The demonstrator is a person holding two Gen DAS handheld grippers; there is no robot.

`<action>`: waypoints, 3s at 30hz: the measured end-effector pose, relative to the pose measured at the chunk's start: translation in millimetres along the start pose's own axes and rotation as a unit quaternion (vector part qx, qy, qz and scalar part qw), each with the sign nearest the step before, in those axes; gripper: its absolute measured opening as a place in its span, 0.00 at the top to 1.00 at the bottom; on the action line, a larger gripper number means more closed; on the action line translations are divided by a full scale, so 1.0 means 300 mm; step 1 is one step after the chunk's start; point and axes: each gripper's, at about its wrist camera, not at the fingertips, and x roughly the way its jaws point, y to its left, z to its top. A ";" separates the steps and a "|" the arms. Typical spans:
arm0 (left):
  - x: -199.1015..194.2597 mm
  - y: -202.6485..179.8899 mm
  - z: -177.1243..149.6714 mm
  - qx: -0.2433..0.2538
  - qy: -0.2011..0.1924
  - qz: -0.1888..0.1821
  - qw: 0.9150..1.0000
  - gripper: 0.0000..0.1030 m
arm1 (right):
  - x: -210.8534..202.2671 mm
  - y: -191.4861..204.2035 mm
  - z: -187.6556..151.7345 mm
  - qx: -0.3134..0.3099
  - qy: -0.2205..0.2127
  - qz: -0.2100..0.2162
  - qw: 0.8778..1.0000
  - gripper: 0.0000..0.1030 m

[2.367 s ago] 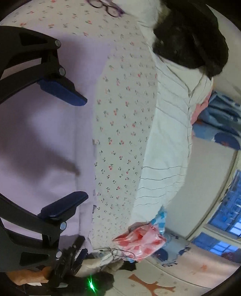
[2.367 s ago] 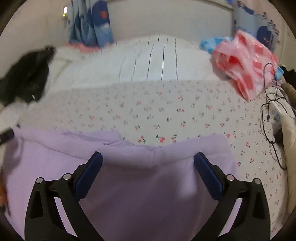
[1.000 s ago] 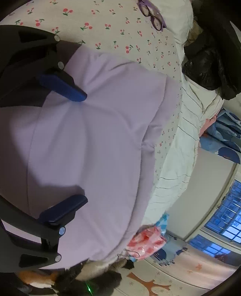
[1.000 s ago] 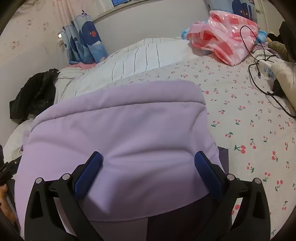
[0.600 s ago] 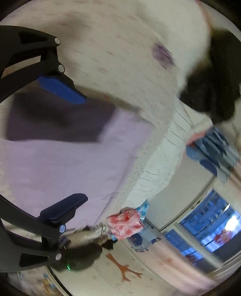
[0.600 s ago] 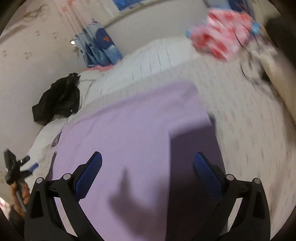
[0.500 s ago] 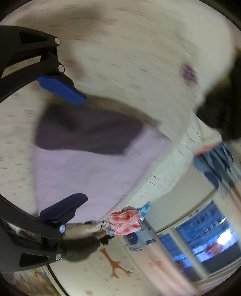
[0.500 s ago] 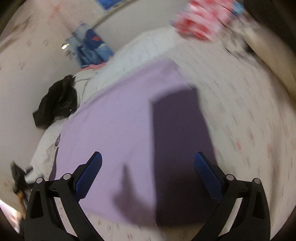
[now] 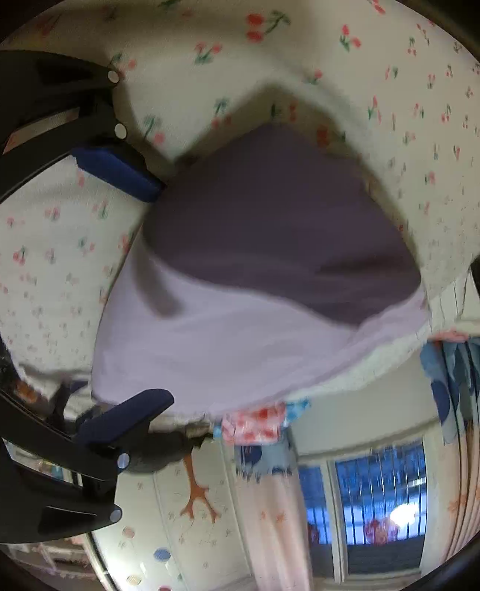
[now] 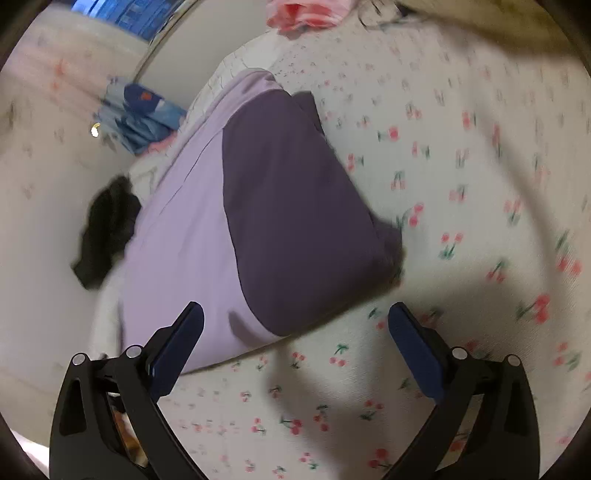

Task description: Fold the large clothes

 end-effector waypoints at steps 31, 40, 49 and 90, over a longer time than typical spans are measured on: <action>0.188 -0.083 0.018 0.006 -0.047 0.095 0.994 0.46 | 0.101 0.012 0.163 0.028 -0.012 0.115 0.993 0.63; -0.141 -0.275 -0.070 0.100 -0.059 0.065 0.991 0.65 | -0.212 0.127 -0.057 -0.040 -0.010 0.157 0.987 0.67; -0.138 0.014 -0.131 -0.005 -0.059 0.067 0.996 0.35 | -0.374 -0.216 -0.239 0.056 -0.009 0.142 0.988 0.39; 0.041 -0.136 -0.141 0.121 -0.131 0.180 0.967 0.09 | 0.474 0.869 0.054 -0.325 0.031 -0.177 0.929 0.08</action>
